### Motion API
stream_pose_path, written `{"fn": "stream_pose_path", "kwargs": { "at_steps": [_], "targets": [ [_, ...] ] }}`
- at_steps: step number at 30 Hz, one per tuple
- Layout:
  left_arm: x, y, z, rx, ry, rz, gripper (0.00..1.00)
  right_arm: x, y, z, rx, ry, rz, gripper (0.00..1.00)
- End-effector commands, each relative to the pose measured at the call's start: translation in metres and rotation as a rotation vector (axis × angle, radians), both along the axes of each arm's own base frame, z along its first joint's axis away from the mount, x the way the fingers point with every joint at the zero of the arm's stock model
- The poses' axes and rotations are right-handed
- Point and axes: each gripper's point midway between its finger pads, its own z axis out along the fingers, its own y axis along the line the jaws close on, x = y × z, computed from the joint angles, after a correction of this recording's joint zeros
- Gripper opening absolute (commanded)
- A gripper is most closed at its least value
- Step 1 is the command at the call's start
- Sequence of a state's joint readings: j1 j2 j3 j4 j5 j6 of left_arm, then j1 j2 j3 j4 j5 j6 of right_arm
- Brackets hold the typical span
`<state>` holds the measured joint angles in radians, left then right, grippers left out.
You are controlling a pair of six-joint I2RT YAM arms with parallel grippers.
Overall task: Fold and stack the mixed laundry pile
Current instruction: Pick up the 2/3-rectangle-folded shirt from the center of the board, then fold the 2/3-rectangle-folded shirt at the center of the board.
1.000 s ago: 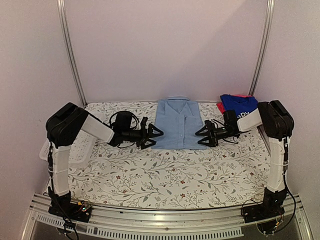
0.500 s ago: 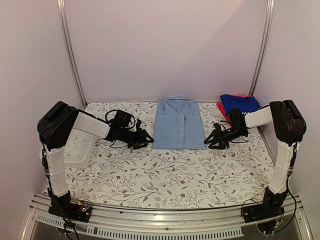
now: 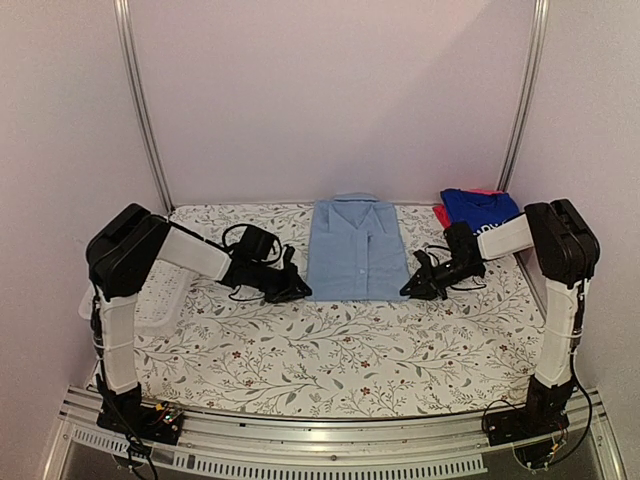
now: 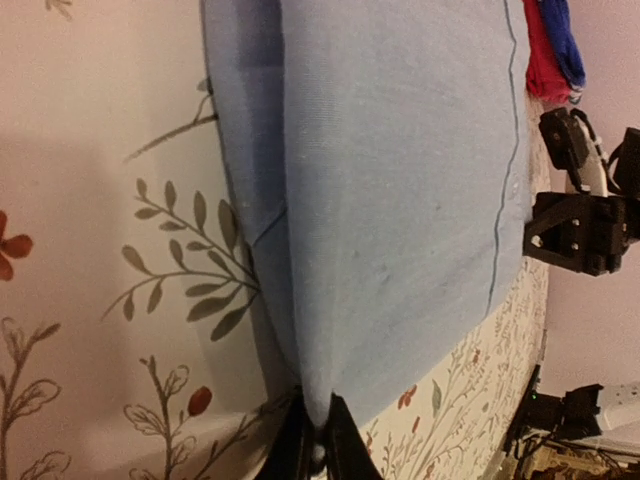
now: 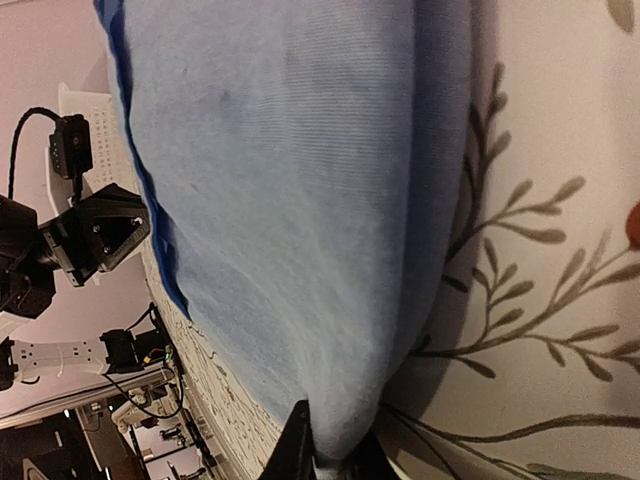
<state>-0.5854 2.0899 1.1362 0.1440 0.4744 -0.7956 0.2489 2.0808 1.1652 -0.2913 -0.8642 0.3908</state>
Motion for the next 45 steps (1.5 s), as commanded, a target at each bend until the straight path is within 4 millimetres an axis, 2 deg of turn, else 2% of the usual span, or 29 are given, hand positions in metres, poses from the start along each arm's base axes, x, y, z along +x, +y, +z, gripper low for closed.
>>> {"fn": "stream_pose_path", "kwargs": {
  "at_steps": [1,3,6,9,10,11,15,17,19,21,24,26,29,33,34,35,36,37,39,42,45],
  "targets": [
    [-0.029,-0.005,-0.016,0.014,0.062,-0.071,0.00,-0.033,-0.012,-0.035,-0.095,0.113,-0.005,0.05],
    [-0.040,-0.007,-0.009,0.011,0.055,-0.090,0.00,-0.044,-0.012,-0.031,-0.076,0.127,0.001,0.00],
    [-0.065,-0.005,-0.007,0.010,0.080,-0.114,0.00,-0.070,-0.014,-0.023,-0.062,0.165,0.019,0.00],
    [-0.095,0.003,-0.002,0.012,0.109,-0.124,0.00,-0.107,-0.022,-0.020,-0.077,0.223,0.042,0.00],
    [-0.107,0.005,0.001,0.009,0.120,-0.130,0.00,-0.119,-0.025,-0.014,-0.078,0.230,0.047,0.00],
    [-0.121,0.007,0.003,0.003,0.139,-0.141,0.00,-0.138,-0.029,-0.011,-0.084,0.262,0.055,0.00],
    [-0.172,0.005,0.038,-0.014,0.141,-0.220,0.00,-0.189,-0.033,0.018,-0.099,0.314,0.111,0.00],
    [-0.189,0.005,0.061,-0.013,0.131,-0.241,0.00,-0.198,-0.033,0.045,-0.079,0.288,0.107,0.00],
    [-0.192,0.009,0.082,-0.023,0.122,-0.215,0.00,-0.197,-0.033,0.067,-0.072,0.281,0.079,0.00],
    [-0.184,0.011,0.103,-0.034,0.082,-0.183,0.00,-0.188,-0.032,0.085,-0.076,0.254,0.056,0.00],
    [-0.159,0.012,0.122,-0.022,0.045,-0.140,0.00,-0.156,-0.028,0.111,-0.091,0.167,0.019,0.00],
    [-0.133,0.016,0.126,-0.024,0.036,-0.088,0.00,-0.130,-0.023,0.124,-0.090,0.116,0.004,0.02],
    [-0.097,0.020,0.126,-0.043,0.036,-0.038,0.00,-0.083,-0.020,0.127,-0.086,0.078,-0.011,0.04],
    [-0.047,0.029,0.124,-0.062,0.024,0.020,0.00,-0.023,-0.014,0.128,-0.074,0.031,-0.017,0.08],
    [-0.035,0.030,0.124,-0.069,0.023,0.029,0.00,-0.006,-0.014,0.120,-0.080,0.031,-0.020,0.08],
    [-0.020,0.030,0.126,-0.080,0.012,0.039,0.00,0.007,-0.012,0.122,-0.073,0.019,-0.023,0.08],
    [-0.006,0.031,0.118,-0.079,0.028,0.052,0.00,0.022,-0.009,0.123,-0.052,0.010,-0.022,0.09],
    [0.006,0.029,0.119,-0.095,0.026,0.050,0.00,0.035,-0.007,0.116,-0.048,0.019,-0.022,0.09],
    [0.032,0.028,0.117,-0.098,0.013,0.061,0.00,0.059,-0.007,0.113,-0.048,-0.005,-0.032,0.08],
    [0.072,0.022,0.111,-0.112,-0.009,0.075,0.00,0.092,-0.007,0.107,-0.031,-0.019,-0.053,0.00],
    [0.111,0.019,0.094,-0.120,0.004,0.100,0.00,0.117,-0.011,0.084,-0.036,-0.010,-0.073,0.00]
  ]
}}
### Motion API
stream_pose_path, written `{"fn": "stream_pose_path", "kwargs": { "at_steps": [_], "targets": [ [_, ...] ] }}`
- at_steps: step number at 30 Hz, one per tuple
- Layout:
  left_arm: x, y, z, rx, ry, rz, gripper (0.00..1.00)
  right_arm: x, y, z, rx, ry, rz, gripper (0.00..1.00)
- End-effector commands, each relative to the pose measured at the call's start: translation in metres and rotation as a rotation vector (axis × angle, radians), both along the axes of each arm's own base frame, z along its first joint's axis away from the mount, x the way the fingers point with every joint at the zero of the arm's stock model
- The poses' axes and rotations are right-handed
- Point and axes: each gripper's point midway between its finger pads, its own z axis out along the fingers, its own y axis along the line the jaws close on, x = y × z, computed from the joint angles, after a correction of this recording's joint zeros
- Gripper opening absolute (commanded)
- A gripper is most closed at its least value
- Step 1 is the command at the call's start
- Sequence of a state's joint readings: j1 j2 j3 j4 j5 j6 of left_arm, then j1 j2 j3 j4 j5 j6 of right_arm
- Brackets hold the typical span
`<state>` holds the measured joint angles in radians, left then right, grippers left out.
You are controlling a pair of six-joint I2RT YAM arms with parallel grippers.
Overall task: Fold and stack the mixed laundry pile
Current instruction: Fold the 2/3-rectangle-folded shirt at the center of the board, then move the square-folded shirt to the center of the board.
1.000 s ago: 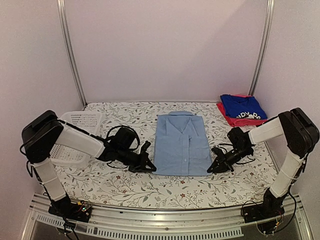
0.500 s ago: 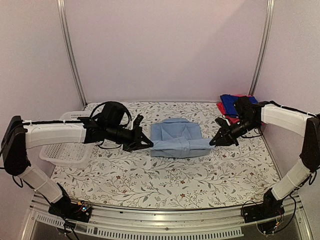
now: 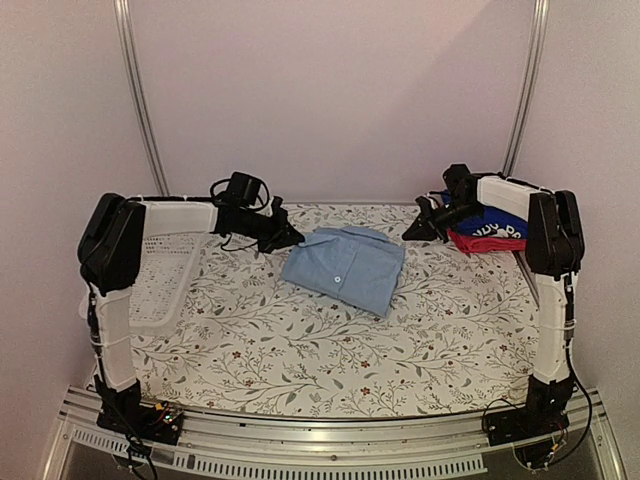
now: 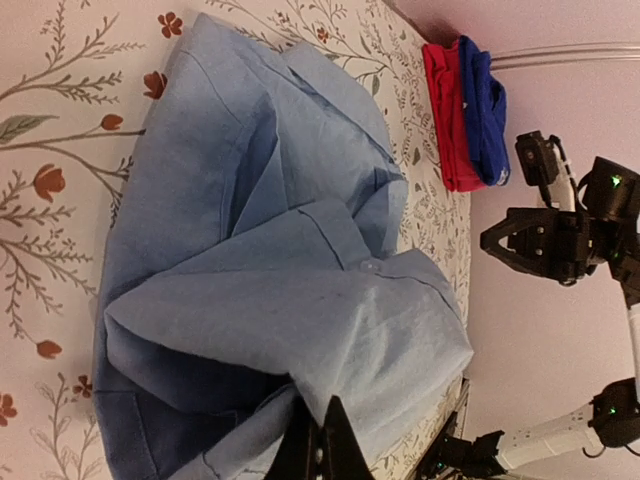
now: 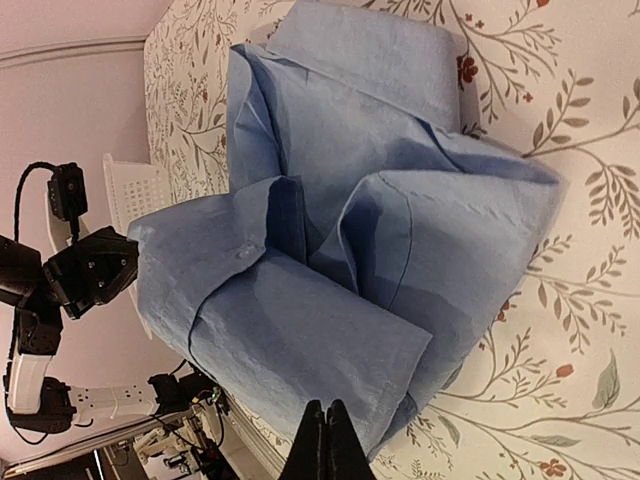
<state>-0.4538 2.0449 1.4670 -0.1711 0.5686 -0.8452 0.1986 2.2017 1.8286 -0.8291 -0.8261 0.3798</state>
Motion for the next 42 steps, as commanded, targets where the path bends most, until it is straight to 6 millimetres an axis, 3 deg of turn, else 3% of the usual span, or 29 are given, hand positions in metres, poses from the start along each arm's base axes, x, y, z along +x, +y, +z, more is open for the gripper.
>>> {"fn": "stream_pose_path", "kwargs": {
  "at_steps": [1,2,4,6,8,12,15,19,24,28,33,35,36,37,39,42],
  "targets": [
    [0.047,-0.006,-0.015,-0.031,0.002,-0.002,0.00,0.029,-0.005,-0.026,0.001,0.024,-0.017,0.00],
    [0.054,-0.010,-0.021,-0.040,0.019,-0.009,0.00,0.034,-0.005,-0.026,0.006,0.022,-0.015,0.04],
    [0.062,-0.013,-0.033,-0.040,0.042,-0.016,0.08,0.048,-0.005,-0.034,-0.004,-0.031,-0.004,0.23],
    [0.067,-0.014,-0.039,-0.053,0.033,-0.007,0.14,0.061,-0.002,-0.022,0.016,-0.106,-0.008,0.35],
    [0.072,-0.013,-0.046,-0.069,0.027,0.014,0.17,0.073,0.003,-0.011,0.056,-0.159,0.000,0.38],
    [0.089,-0.008,-0.062,-0.037,0.018,0.047,0.19,0.090,0.016,-0.018,0.145,-0.190,0.009,0.44],
    [0.097,-0.011,-0.075,-0.023,0.031,0.043,0.21,0.095,0.026,-0.026,0.173,-0.205,0.017,0.44],
    [0.085,-0.019,-0.092,0.007,0.064,0.009,0.19,0.089,0.050,-0.050,0.177,-0.186,0.060,0.44],
    [0.037,-0.014,-0.111,0.084,0.130,-0.015,0.14,0.054,0.067,-0.109,0.067,-0.097,0.141,0.43],
    [-0.012,-0.007,-0.115,0.123,0.172,-0.043,0.11,0.003,0.069,-0.145,-0.008,-0.022,0.226,0.40],
    [-0.100,0.005,-0.109,0.146,0.248,-0.085,0.09,-0.070,0.056,-0.147,-0.039,0.033,0.285,0.39],
    [-0.143,0.005,-0.102,0.153,0.282,-0.125,0.08,-0.105,0.055,-0.130,-0.038,0.036,0.322,0.39],
    [-0.165,0.001,-0.096,0.152,0.299,-0.147,0.09,-0.126,0.053,-0.132,-0.045,0.053,0.344,0.39],
    [-0.183,-0.002,-0.089,0.137,0.303,-0.173,0.11,-0.140,0.053,-0.121,-0.054,0.030,0.365,0.40],
    [-0.206,-0.007,-0.068,0.073,0.301,-0.183,0.26,-0.162,0.053,-0.114,-0.054,0.020,0.398,0.41],
    [-0.194,0.013,-0.032,0.088,0.179,-0.121,0.63,-0.162,0.052,-0.095,-0.057,-0.033,0.407,0.43]
  ]
}}
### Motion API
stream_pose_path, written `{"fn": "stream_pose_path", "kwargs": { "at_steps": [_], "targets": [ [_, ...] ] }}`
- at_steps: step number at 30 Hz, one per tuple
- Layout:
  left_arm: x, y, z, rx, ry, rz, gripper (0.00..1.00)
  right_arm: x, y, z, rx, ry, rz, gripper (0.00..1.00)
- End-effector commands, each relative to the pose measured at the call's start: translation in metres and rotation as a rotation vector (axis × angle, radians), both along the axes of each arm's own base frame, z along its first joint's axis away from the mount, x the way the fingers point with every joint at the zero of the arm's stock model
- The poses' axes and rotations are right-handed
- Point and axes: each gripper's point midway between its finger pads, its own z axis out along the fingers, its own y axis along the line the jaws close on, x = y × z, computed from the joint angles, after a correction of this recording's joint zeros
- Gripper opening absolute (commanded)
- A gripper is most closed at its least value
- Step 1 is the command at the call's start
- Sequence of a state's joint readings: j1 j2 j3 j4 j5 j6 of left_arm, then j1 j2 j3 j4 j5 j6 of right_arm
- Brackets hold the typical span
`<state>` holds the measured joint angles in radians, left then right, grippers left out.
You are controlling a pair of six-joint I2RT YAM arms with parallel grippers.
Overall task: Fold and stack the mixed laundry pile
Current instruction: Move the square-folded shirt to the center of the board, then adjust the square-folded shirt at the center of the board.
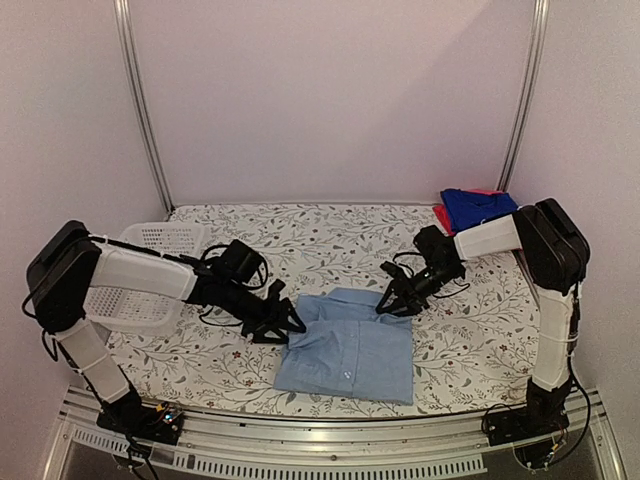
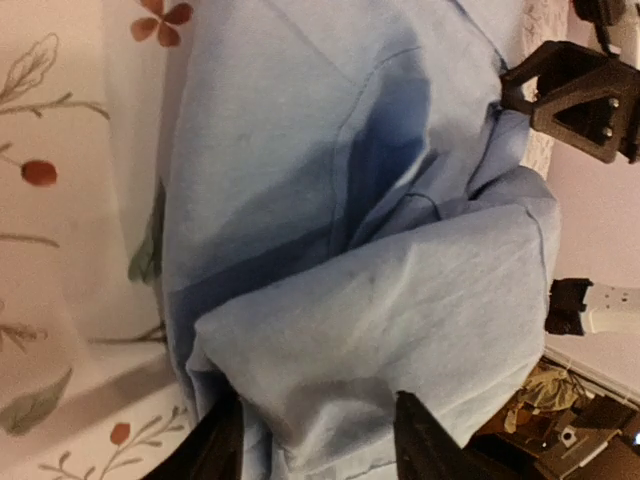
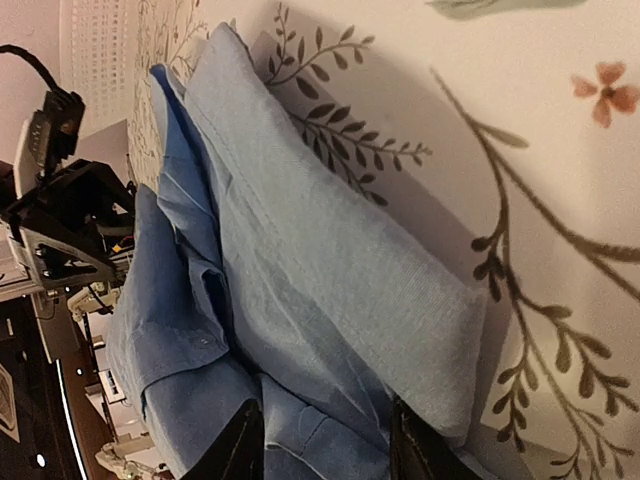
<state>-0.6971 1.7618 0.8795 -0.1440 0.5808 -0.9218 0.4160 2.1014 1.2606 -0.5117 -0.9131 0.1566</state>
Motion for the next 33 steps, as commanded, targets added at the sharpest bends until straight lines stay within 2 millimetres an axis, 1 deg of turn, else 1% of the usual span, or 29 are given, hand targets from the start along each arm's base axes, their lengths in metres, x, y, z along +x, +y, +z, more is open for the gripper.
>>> {"fn": "stream_pose_path", "kwargs": {
  "at_steps": [1,2,3,4,5,6,8,10,12,15,16,18,21,22,23,26,30,31,33],
  "targets": [
    [0.026,0.022,0.061,-0.044,-0.173,0.096,0.71,-0.009,-0.013,0.004,-0.100,-0.068,0.027,0.44],
    [0.038,0.032,0.075,-0.047,-0.229,0.102,0.75,-0.002,-0.012,0.013,-0.110,-0.098,0.024,0.44],
    [0.050,0.038,0.090,-0.058,-0.301,0.088,0.78,0.005,-0.012,0.021,-0.120,-0.125,0.023,0.45],
    [0.060,0.039,0.107,-0.057,-0.394,0.045,0.81,0.014,-0.012,0.033,-0.125,-0.163,0.015,0.46],
    [0.065,0.037,0.119,-0.041,-0.481,-0.017,0.84,0.021,-0.013,0.041,-0.130,-0.189,0.006,0.47],
    [0.065,0.028,0.130,-0.037,-0.574,-0.116,0.87,0.027,-0.013,0.052,-0.122,-0.214,-0.003,0.47],
    [0.056,0.005,0.135,0.008,-0.708,-0.316,0.88,0.035,-0.013,0.066,-0.108,-0.234,-0.012,0.47],
    [0.041,-0.022,0.130,0.030,-0.806,-0.528,0.88,0.036,-0.009,0.074,-0.083,-0.230,-0.007,0.46],
    [0.031,-0.047,0.125,0.015,-0.886,-0.685,0.88,0.035,-0.004,0.077,-0.047,-0.217,0.002,0.45],
    [0.019,-0.080,0.122,-0.097,-0.918,-0.843,0.87,0.037,0.005,0.081,0.003,-0.197,0.010,0.41],
    [0.016,-0.092,0.125,-0.134,-0.930,-0.886,0.87,0.037,0.010,0.080,0.021,-0.186,0.014,0.41],
    [0.009,-0.105,0.112,-0.133,-0.934,-0.966,0.87,0.035,0.022,0.083,0.077,-0.156,0.034,0.40],
    [0.003,-0.113,0.083,-0.100,-0.898,-1.051,0.89,0.034,0.034,0.067,0.088,-0.101,0.057,0.37],
    [0.001,-0.114,0.078,-0.104,-0.889,-1.065,0.90,0.034,0.037,0.062,0.085,-0.097,0.065,0.36],
    [0.000,-0.114,0.073,-0.107,-0.880,-1.074,0.91,0.034,0.041,0.052,0.080,-0.078,0.073,0.36],
    [-0.004,-0.116,0.061,-0.111,-0.857,-1.100,0.93,0.034,0.047,0.036,0.078,-0.051,0.083,0.34],
    [-0.018,-0.120,0.042,-0.100,-0.834,-1.158,0.94,0.031,0.050,0.019,0.071,-0.021,0.095,0.32],
    [-0.020,-0.121,0.041,-0.107,-0.829,-1.164,0.94,0.029,0.049,0.015,0.069,-0.013,0.097,0.32],
    [-0.023,-0.121,0.038,-0.116,-0.821,-1.178,0.88,0.027,0.049,0.005,0.062,0.001,0.100,0.32]
  ]
}}
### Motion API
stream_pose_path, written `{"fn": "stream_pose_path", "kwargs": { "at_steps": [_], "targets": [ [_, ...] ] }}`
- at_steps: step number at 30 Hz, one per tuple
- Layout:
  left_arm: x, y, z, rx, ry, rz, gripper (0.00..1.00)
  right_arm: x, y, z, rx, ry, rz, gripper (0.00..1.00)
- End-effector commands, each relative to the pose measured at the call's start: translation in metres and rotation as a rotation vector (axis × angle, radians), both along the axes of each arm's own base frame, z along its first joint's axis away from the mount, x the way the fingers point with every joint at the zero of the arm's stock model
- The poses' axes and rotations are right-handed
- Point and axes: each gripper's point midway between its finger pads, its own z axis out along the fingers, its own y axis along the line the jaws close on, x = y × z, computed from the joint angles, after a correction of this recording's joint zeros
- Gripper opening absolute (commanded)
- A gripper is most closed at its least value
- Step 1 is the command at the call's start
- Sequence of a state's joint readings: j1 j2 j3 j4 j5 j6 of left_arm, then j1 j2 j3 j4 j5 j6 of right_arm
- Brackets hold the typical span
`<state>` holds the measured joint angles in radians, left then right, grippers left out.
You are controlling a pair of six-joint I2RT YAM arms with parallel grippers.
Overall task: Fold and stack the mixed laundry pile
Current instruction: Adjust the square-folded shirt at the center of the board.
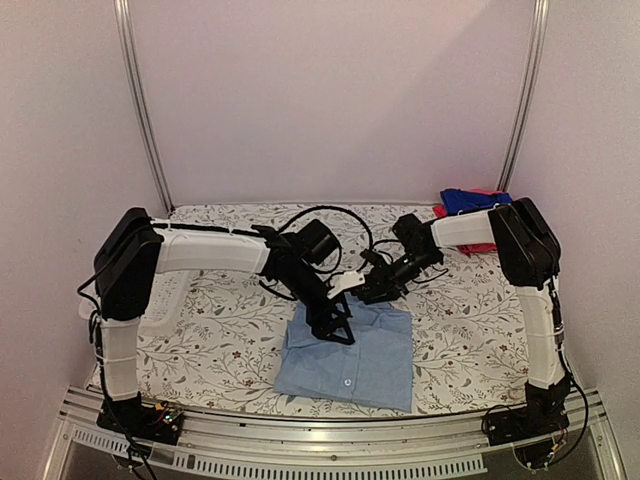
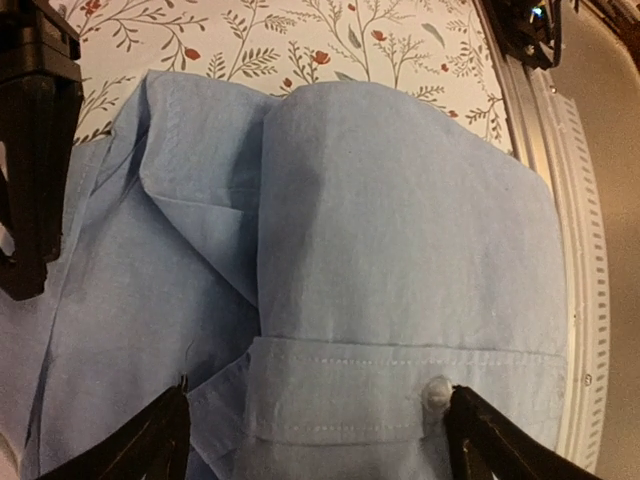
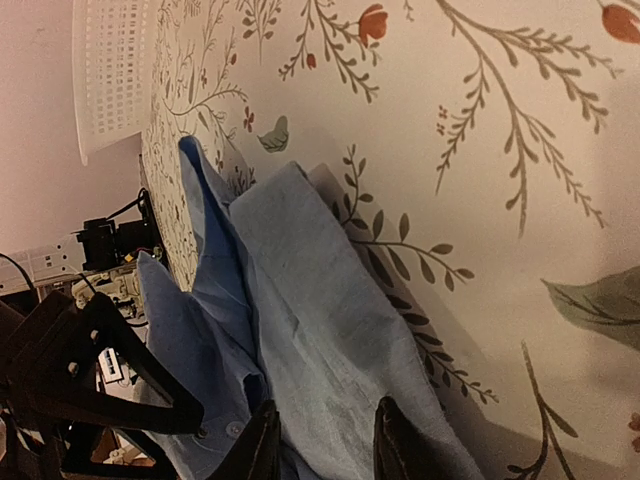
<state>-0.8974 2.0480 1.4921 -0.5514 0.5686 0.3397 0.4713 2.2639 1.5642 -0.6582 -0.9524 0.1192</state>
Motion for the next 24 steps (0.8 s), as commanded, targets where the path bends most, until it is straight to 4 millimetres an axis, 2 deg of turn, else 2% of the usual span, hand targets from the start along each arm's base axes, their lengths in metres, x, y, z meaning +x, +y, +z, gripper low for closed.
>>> {"fn": "stream_pose_path", "kwargs": {
  "at_steps": [1,5,9,14,18,19,20,22,24],
  "targets": [
    [-0.015,-0.008,-0.002,-0.005,-0.002,-0.082,0.83,-0.003,0.006,-0.009,0.017,0.015,0.018,0.31],
    [-0.011,-0.009,0.001,-0.014,-0.011,-0.097,0.63,-0.011,0.008,-0.023,-0.011,0.028,0.037,0.31],
    [0.009,-0.008,0.016,-0.050,-0.009,-0.056,0.37,-0.020,0.008,-0.027,-0.015,0.036,0.049,0.31],
    [0.033,-0.007,0.021,-0.069,-0.042,-0.031,0.16,-0.028,0.006,-0.029,-0.008,0.044,0.056,0.30],
    [0.053,-0.006,0.018,-0.061,-0.074,0.000,0.04,-0.030,0.008,-0.027,0.002,0.045,0.063,0.30],
    [0.057,-0.007,0.017,-0.060,-0.079,0.007,0.04,-0.029,0.008,-0.027,0.001,0.045,0.062,0.30],
    [0.057,-0.007,0.018,-0.060,-0.068,0.006,0.11,-0.029,0.008,-0.027,0.000,0.044,0.062,0.29],
    [0.051,-0.005,0.028,-0.082,-0.026,-0.007,0.38,-0.029,0.007,-0.028,-0.005,0.044,0.061,0.29],
    [0.031,-0.004,0.048,-0.147,0.017,-0.041,0.63,-0.029,0.007,-0.029,-0.012,0.042,0.062,0.29]
  ]
}}
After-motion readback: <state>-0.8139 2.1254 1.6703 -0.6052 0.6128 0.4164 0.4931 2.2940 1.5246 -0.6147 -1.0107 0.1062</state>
